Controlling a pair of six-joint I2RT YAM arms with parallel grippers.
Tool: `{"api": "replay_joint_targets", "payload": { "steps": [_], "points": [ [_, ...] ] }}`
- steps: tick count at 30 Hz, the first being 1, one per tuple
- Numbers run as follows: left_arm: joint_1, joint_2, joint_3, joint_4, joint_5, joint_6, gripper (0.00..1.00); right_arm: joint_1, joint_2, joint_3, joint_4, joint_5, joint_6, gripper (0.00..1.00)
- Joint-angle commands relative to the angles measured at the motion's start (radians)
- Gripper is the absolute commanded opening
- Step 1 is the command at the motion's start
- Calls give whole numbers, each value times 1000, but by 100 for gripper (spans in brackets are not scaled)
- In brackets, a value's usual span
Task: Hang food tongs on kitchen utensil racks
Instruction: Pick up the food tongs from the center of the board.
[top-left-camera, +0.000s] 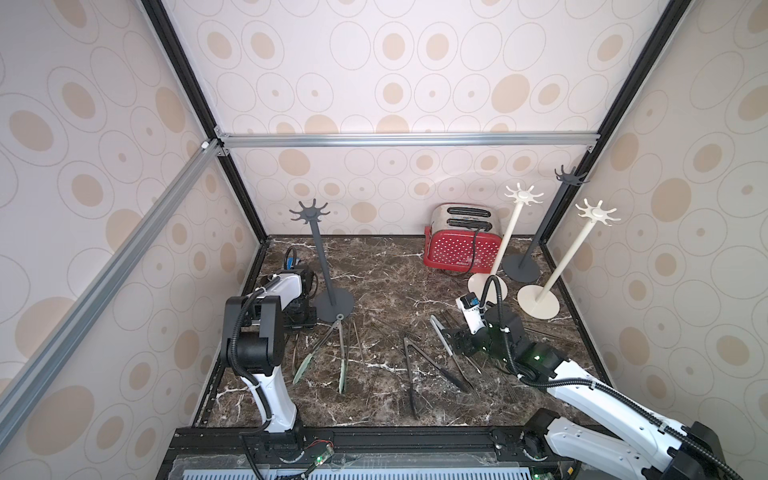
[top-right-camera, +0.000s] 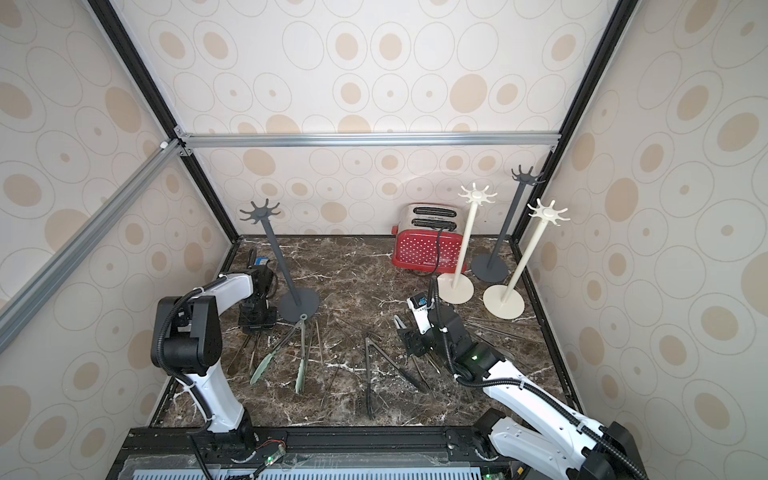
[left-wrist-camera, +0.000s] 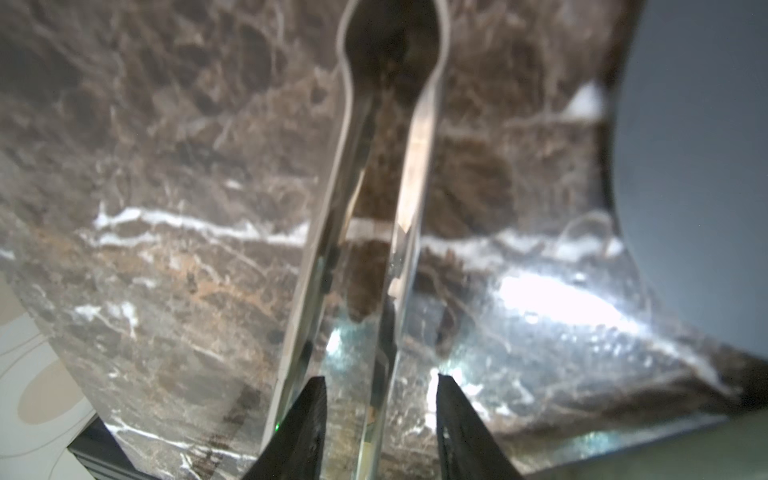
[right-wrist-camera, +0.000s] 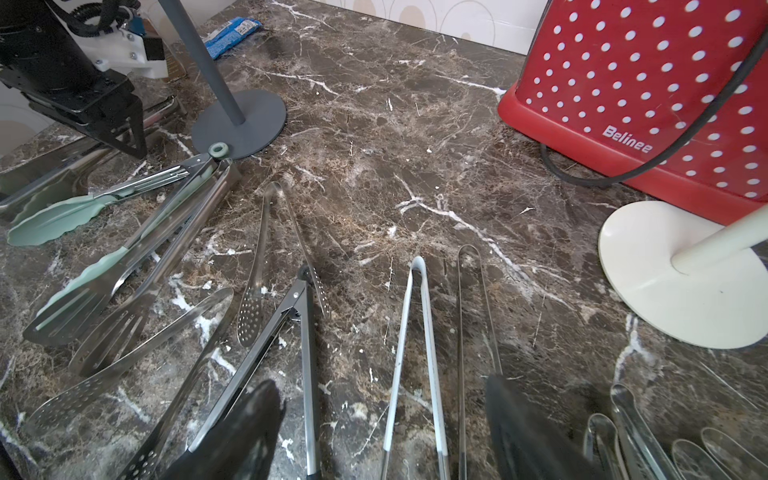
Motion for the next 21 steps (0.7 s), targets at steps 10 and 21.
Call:
{"api": "replay_joint_targets", "payload": {
  "steps": [10,21],
  "points": [
    [1,-52,-61,-59,13,-7,31,-7,-41,-5,-18,0,-4,80],
    [1,-34,-81,-12,-27,-26,14,-7,-46,-7,-21,7,-3,80]
  ]
}}
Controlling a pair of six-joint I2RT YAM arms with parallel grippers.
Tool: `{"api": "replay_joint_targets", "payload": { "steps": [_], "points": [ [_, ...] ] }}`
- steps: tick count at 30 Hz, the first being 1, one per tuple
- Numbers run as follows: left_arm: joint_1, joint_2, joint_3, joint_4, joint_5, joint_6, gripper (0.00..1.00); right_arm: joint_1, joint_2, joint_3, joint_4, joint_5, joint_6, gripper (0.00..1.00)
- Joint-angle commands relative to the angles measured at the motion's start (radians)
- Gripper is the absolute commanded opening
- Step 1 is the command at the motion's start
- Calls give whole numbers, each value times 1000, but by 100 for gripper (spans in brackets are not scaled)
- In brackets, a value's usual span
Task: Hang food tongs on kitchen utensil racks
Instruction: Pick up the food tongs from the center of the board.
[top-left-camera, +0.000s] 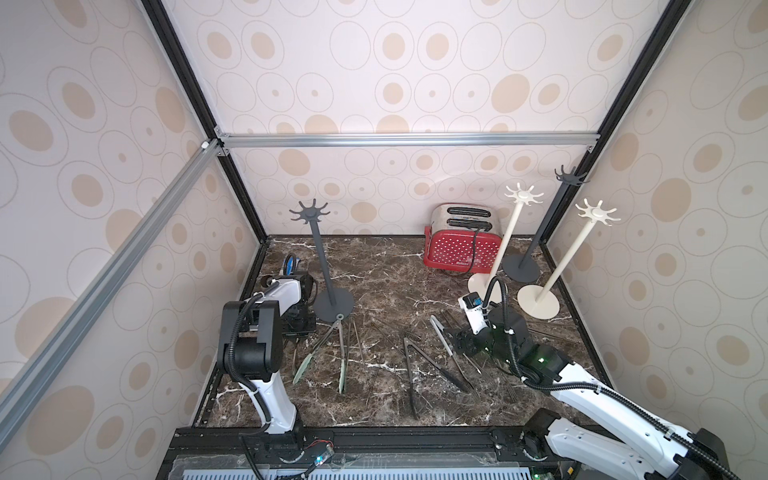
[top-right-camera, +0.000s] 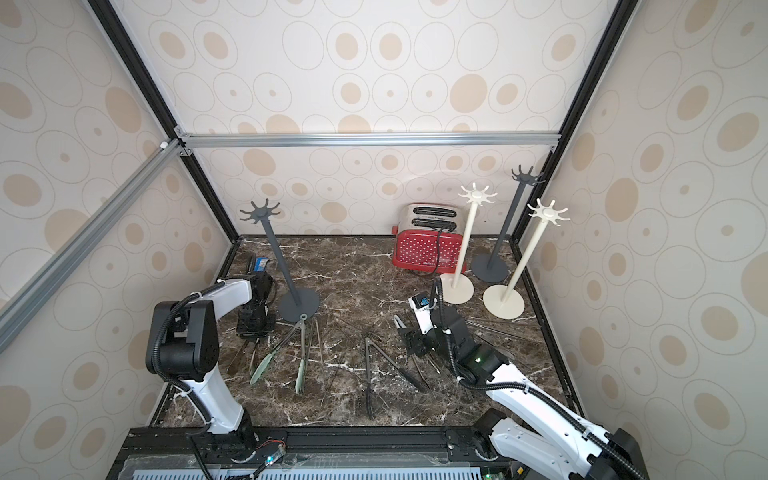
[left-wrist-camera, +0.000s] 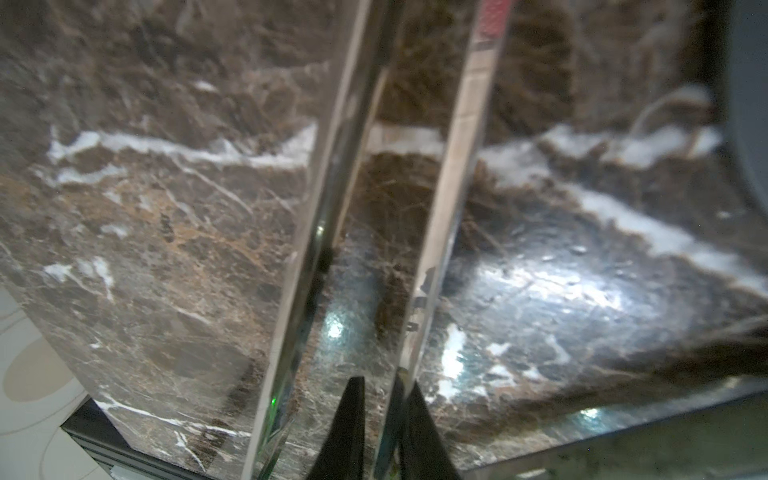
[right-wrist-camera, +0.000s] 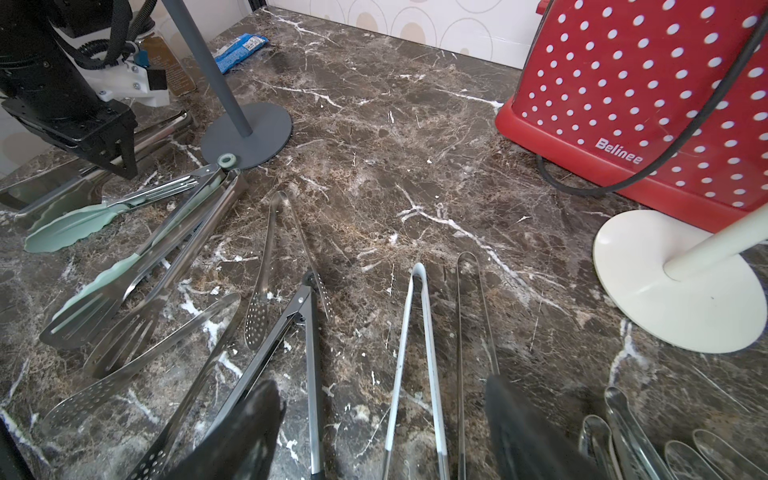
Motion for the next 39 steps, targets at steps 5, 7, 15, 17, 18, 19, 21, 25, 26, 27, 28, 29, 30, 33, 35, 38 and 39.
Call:
{"api": "replay_joint_targets", "payload": {
  "steps": [5,7,15,17,18,19,21,25,26,27,28,29,30,33,35,38,39],
  "points": [
    [1,-16,3,-9,-37,-10,10,-7,-16,-6,-17,8,-3,80],
    [1,-31,7,-8,-42,-9,6,-8,-20,-6,-17,8,-2,80],
    [0,-156,51,-20,-47,6,0,-7,-36,-9,-21,8,4,80],
    [1,-203,66,-28,-44,14,0,-8,-37,-9,-21,9,4,80],
    [1,-232,73,-33,-38,22,0,-7,-38,-8,-21,9,4,80],
    [1,-262,81,-39,-36,25,0,-8,-37,-7,-21,9,4,80],
    [0,-330,101,-57,-25,44,0,-7,-37,-5,-23,8,2,80],
    [1,-472,119,-71,17,91,0,-8,-41,1,-23,-16,-13,78],
    [1,-505,120,-70,31,103,0,-7,-42,4,-23,-23,-19,78],
    [1,-543,117,-68,56,119,0,-8,-42,9,-26,-28,-26,77],
    [1,-580,114,-61,79,136,0,-8,-40,12,-28,-33,-31,77],
    [0,-612,111,-56,101,148,0,-8,-40,15,-27,-37,-36,77],
    [1,-648,107,-48,123,166,0,-8,-39,18,-25,-42,-41,77],
    [1,-744,100,-33,165,205,0,-8,-35,24,-21,-59,-57,76],
    [0,-798,98,-25,184,229,0,-9,-32,27,-20,-71,-65,76],
    [1,-865,103,-18,234,280,0,-9,-31,26,-17,-87,-75,75],
    [1,-887,103,-14,260,300,0,-8,-33,23,-15,-90,-78,75]
  ]
}}
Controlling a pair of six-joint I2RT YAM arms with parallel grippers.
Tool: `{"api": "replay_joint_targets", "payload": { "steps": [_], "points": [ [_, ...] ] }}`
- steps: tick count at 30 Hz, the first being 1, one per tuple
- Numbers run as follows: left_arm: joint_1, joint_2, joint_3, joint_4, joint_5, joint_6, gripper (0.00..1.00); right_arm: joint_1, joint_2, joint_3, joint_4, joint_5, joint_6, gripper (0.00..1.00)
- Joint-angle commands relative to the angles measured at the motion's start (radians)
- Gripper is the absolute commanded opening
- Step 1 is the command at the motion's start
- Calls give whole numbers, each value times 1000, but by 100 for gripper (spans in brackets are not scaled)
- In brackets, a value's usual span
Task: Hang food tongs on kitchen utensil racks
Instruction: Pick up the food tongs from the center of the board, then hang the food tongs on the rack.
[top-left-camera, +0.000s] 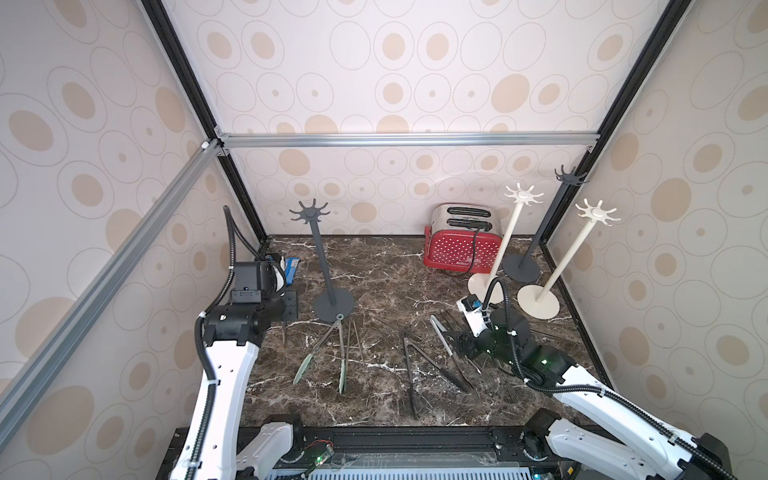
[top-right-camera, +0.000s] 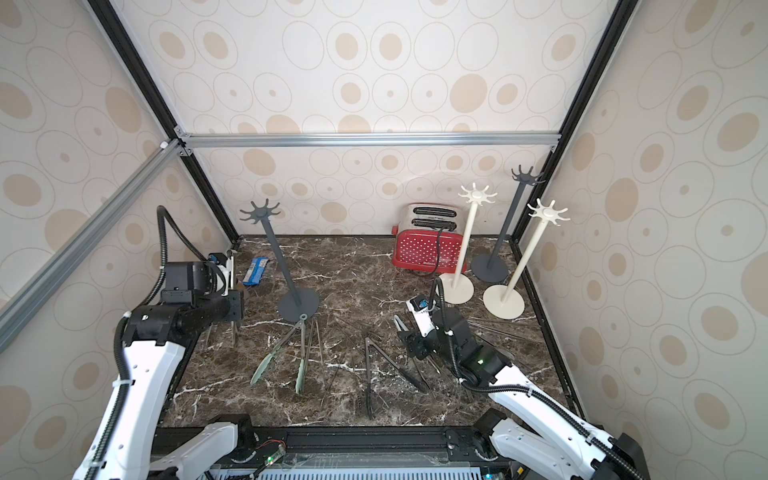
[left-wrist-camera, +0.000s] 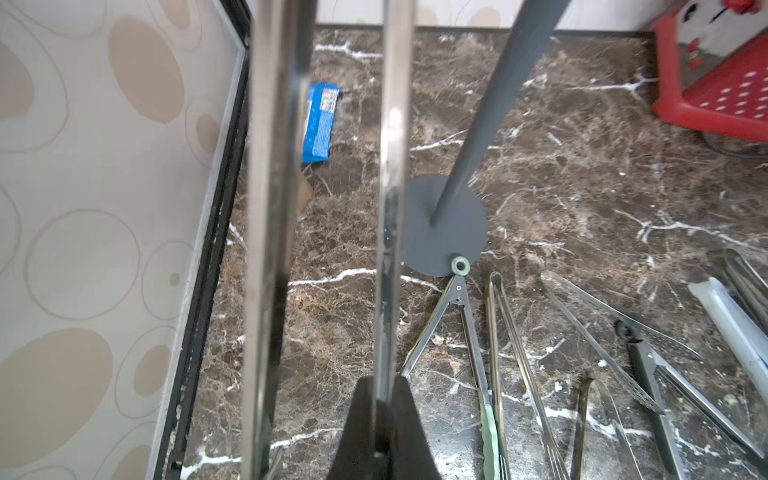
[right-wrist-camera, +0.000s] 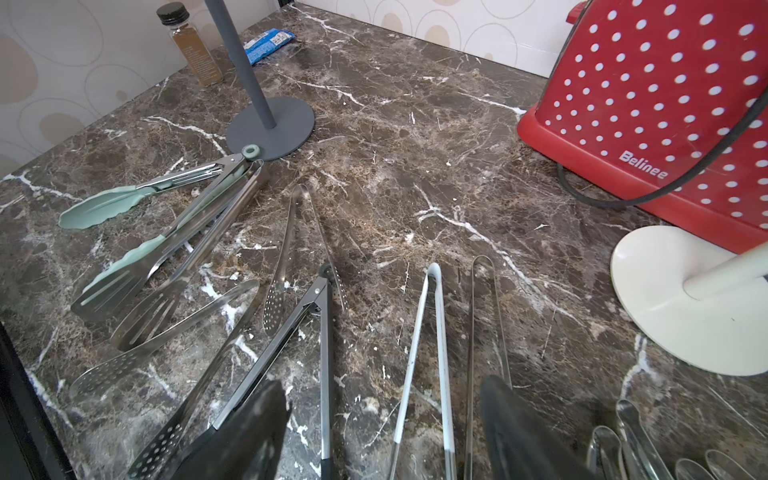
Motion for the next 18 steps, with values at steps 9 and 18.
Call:
{"api": "replay_joint_targets", "payload": {
  "steps": [9,18],
  "points": [
    [1,-96,73,120,273,213,0,-9,-23,7,11,-59,-38,75],
    [1,2,178,166,268,235,0,-8,-8,3,13,-76,-44,75]
  ]
}}
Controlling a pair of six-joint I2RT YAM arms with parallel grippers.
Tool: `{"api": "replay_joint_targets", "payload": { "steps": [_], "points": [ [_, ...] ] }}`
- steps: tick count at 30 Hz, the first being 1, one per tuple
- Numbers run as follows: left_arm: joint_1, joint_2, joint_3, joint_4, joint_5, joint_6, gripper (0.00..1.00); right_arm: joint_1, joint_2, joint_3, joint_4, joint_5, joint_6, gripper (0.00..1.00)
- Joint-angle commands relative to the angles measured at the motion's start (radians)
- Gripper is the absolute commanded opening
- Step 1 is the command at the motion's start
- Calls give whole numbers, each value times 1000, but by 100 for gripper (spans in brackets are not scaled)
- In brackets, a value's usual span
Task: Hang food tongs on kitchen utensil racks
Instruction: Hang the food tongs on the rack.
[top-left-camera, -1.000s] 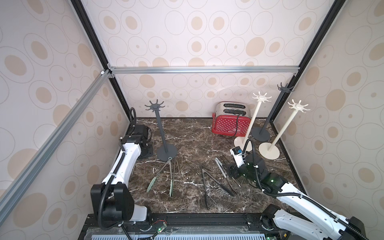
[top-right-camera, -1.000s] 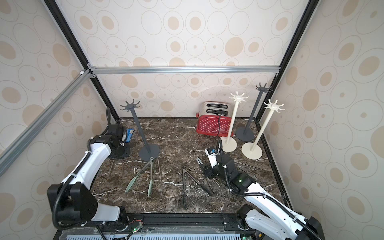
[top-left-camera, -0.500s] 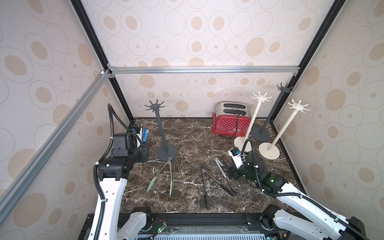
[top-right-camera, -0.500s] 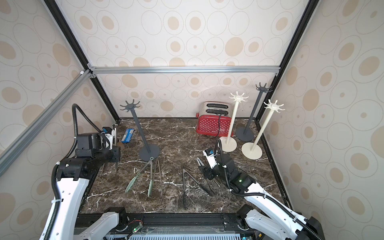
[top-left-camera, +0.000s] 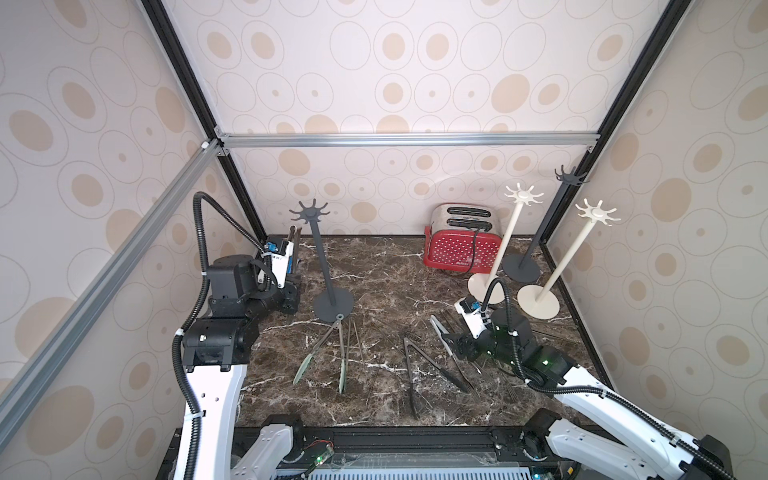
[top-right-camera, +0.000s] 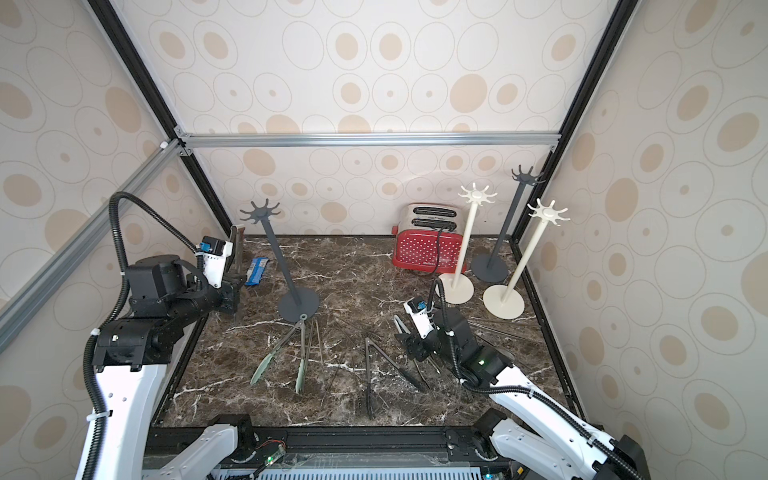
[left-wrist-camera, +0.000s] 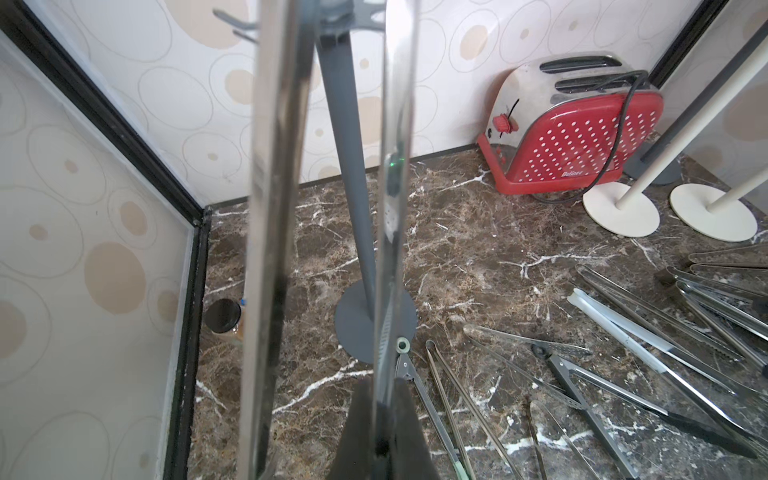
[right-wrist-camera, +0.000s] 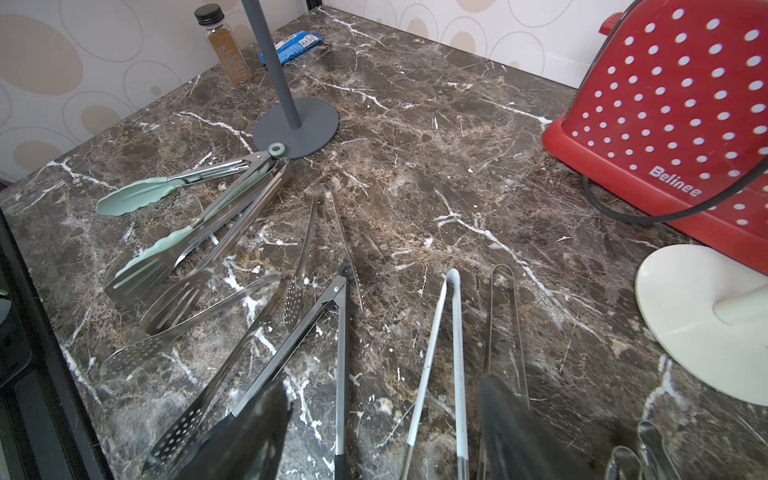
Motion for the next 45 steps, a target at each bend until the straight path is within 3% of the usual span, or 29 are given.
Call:
{"api": "replay_joint_targets", "payload": {
  "steps": [1,16,30,45],
  "points": [
    [1,43,64,42,17,52,0,-8,4,3,11,-21,-20,75],
    [33,175,232,10,28,102,0,-8,14,2,-1,-65,-25,75],
    [188,177,148,101,300,42,0,-8,23,2,-5,-90,-29,75],
    [223,257,145,136,335,64,0,-8,49,6,-14,-90,-32,74]
  ]
}}
